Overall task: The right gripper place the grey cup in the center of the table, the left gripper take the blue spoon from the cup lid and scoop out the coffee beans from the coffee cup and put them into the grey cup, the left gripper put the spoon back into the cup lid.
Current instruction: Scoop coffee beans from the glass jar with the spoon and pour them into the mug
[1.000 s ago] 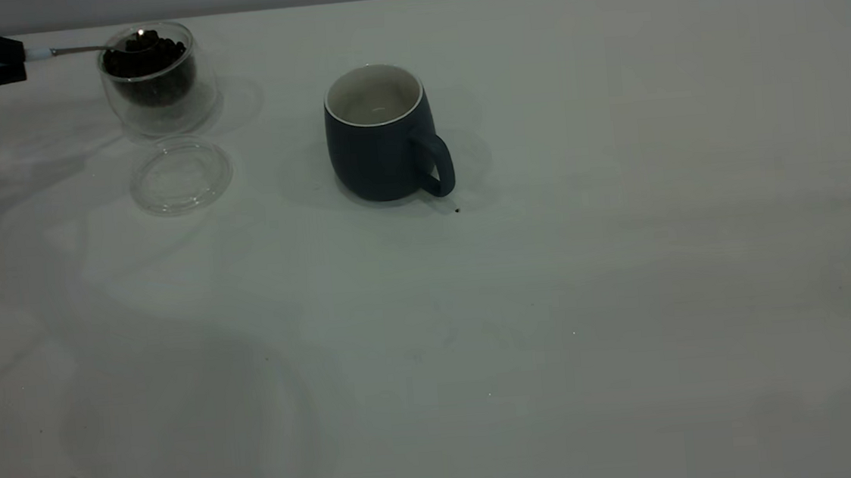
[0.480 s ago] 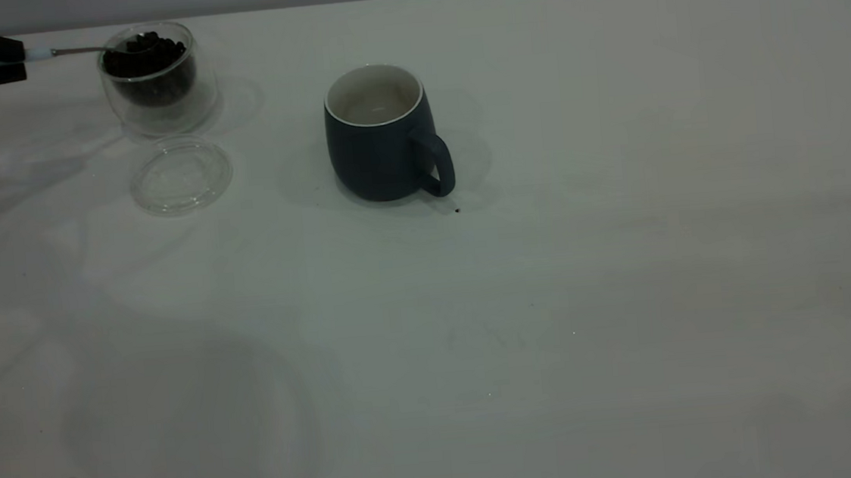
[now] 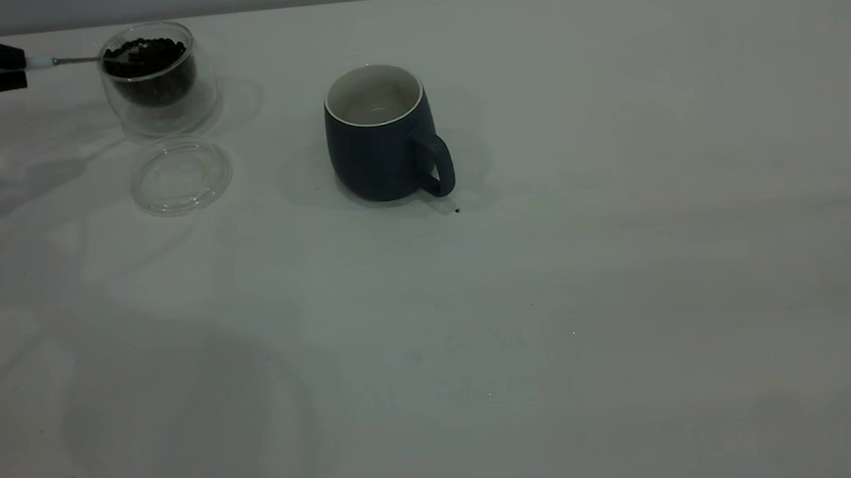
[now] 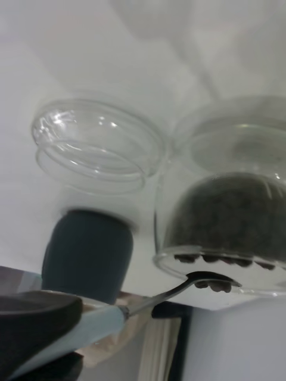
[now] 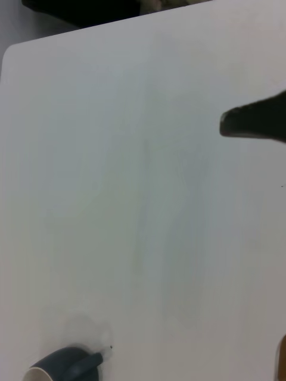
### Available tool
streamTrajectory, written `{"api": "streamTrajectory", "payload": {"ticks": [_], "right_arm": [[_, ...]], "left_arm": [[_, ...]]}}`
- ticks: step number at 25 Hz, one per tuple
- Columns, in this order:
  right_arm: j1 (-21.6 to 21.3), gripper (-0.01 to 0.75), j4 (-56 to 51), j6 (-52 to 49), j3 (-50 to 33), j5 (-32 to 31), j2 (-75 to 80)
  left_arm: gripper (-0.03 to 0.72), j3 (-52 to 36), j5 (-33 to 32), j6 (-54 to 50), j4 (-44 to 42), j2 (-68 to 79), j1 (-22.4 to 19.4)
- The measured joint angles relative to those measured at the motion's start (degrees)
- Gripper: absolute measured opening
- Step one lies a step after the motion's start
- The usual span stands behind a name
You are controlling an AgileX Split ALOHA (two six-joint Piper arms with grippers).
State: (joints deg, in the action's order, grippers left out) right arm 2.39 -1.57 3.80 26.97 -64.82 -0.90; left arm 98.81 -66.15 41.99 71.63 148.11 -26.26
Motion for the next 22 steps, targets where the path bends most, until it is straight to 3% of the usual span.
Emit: {"api": "streamTrajectory", "payload": {"ticks": [22], "right_arm": [[0.0,0.457,0.0,0.0,0.0,0.0,0.0]], "left_arm": [[0.13,0.0,-0.05,0.73,3.51,0.0,1.65]]}}
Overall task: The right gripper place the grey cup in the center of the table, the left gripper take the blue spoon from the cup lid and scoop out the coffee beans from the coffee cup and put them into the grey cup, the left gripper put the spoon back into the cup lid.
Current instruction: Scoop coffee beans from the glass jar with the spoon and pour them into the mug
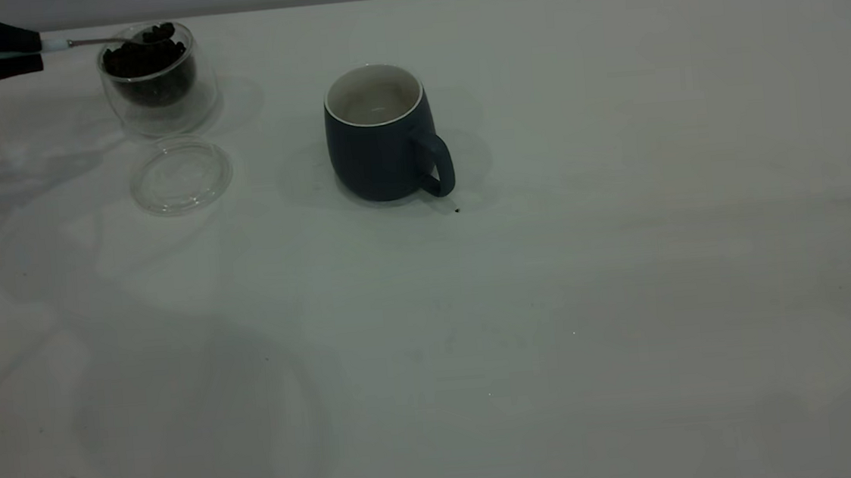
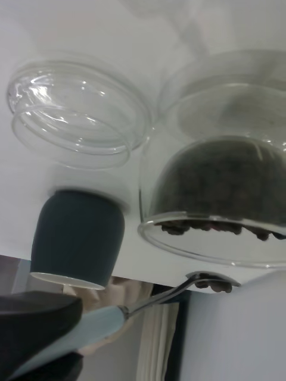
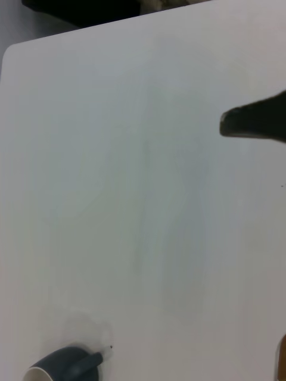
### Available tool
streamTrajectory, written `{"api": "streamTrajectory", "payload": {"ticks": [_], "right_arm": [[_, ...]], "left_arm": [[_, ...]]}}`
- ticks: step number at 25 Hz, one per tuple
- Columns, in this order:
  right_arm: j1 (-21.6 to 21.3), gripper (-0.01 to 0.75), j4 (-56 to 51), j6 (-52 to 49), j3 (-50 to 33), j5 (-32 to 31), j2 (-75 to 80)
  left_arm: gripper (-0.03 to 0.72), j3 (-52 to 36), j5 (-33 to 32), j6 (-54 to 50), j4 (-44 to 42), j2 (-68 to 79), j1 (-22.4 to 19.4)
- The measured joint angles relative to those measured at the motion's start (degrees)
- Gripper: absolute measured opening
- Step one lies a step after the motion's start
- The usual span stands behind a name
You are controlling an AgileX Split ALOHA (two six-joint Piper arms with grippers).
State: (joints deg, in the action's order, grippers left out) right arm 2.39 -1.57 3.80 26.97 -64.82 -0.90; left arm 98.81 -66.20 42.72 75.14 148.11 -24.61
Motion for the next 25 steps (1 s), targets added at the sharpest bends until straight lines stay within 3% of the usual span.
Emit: {"api": "streamTrajectory", "payload": {"ticks": [16,25], "right_arm": [[0.0,0.457,0.0,0.0,0.0,0.0,0.0],[0.0,0.457,0.0,0.0,0.0,0.0,0.0]], "left_arm": [[0.13,0.05,-0.25,-0.69,-0.79,-4.04,2.32],[0.13,0.05,-0.25,-1.13,-1.75,-4.04,8.58]]}}
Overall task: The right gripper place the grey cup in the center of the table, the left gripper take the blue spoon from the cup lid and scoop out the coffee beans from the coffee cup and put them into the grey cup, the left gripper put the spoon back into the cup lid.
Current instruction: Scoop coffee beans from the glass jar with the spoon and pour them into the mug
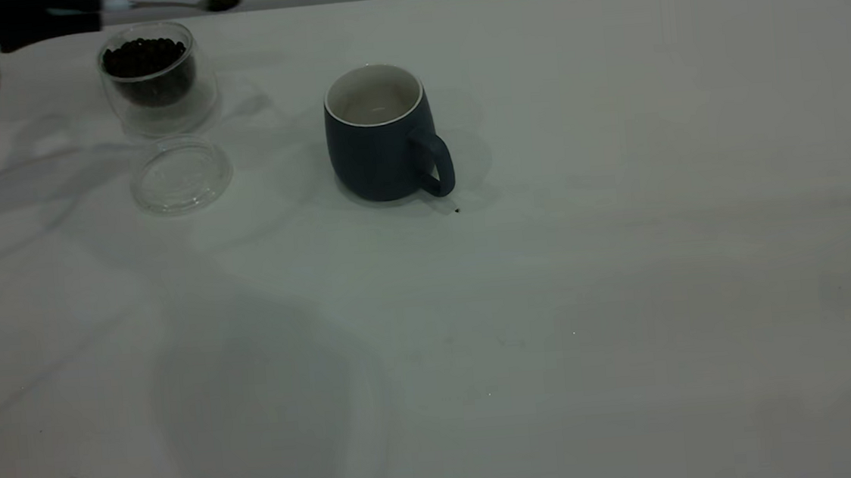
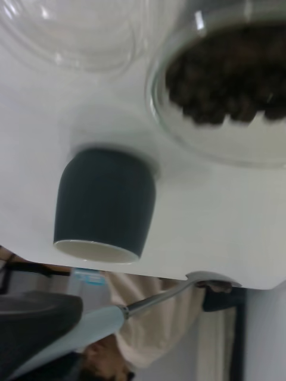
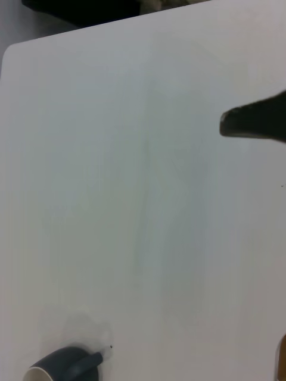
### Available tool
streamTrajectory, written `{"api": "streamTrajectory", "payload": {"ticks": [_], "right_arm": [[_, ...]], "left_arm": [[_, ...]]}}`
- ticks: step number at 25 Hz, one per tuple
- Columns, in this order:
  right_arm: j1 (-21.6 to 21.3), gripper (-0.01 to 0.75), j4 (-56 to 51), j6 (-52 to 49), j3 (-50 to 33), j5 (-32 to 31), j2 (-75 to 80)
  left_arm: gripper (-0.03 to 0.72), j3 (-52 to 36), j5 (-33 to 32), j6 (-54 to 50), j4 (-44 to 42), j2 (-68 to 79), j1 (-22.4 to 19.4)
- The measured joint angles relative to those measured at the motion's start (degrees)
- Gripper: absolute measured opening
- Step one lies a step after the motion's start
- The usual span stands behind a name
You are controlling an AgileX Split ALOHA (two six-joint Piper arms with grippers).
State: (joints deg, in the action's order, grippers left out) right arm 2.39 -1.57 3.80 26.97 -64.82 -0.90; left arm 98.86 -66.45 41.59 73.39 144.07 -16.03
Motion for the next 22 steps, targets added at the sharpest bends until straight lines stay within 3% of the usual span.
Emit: {"api": "streamTrajectory", "payload": {"ticks": [8,22], "right_arm": [[0.0,0.457,0.0,0.0,0.0,0.0,0.0],[0.0,0.457,0.0,0.0,0.0,0.0,0.0]], "left_arm": [[0.13,0.0,0.0,0.05,-2.21,0.0,5.0],[0.13,0.0,0.0,-1.17,-2.54,0.0,8.82]]}}
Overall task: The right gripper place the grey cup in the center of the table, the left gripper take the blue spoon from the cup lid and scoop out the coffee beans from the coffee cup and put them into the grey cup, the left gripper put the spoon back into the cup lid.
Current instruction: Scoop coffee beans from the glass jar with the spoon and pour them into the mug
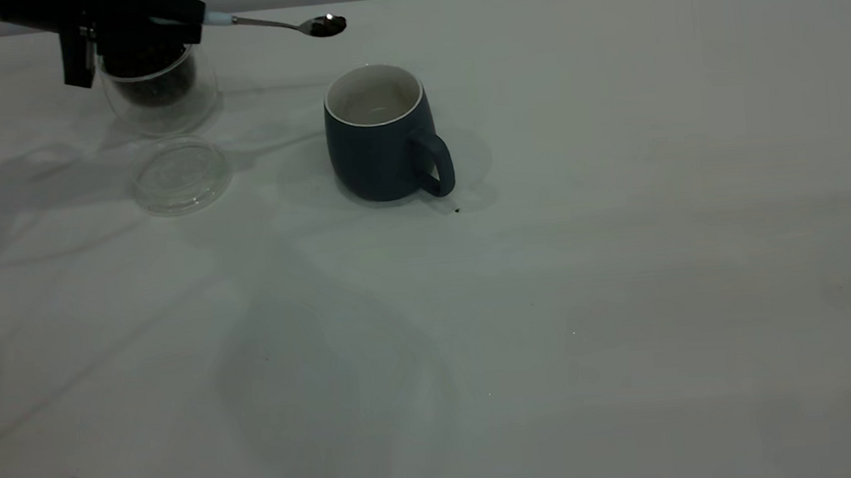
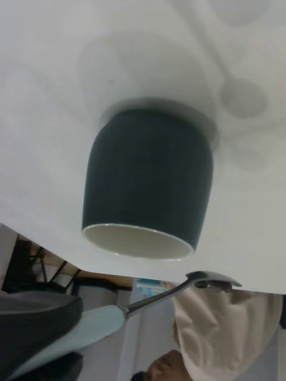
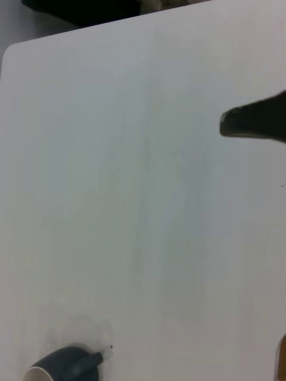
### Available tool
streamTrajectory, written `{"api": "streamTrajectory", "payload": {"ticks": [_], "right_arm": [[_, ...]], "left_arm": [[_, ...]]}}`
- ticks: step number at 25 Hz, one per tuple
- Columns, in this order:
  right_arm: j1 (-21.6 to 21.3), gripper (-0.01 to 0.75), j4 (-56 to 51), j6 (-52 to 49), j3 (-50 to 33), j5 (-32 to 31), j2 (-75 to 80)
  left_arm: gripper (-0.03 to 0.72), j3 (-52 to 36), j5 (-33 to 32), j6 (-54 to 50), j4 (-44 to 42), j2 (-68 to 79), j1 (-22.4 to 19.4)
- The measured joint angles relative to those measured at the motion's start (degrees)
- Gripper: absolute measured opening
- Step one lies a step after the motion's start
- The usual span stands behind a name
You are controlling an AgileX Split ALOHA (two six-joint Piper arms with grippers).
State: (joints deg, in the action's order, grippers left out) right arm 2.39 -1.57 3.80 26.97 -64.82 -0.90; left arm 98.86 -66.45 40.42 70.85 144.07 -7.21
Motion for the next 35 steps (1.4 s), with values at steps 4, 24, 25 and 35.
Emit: {"api": "streamTrajectory", "payload": {"ticks": [4,24,25,35], "right_arm": [[0.0,0.457,0.0,0.0,0.0,0.0,0.0],[0.0,0.457,0.0,0.0,0.0,0.0,0.0],[0.0,0.457,0.0,0.0,0.0,0.0,0.0],[0.0,0.457,0.0,0.0,0.0,0.0,0.0]], "left_arm": [[0.13,0.0,-0.06,-0.1,-0.3,0.0,1.12],[0.13,0.0,-0.17,2.74,-10.26,0.0,4.27],[0.13,0.0,-0.17,4.14,-10.49,0.0,4.27],[0.13,0.0,-0.17,21.7,-9.31,0.0,4.32]]}}
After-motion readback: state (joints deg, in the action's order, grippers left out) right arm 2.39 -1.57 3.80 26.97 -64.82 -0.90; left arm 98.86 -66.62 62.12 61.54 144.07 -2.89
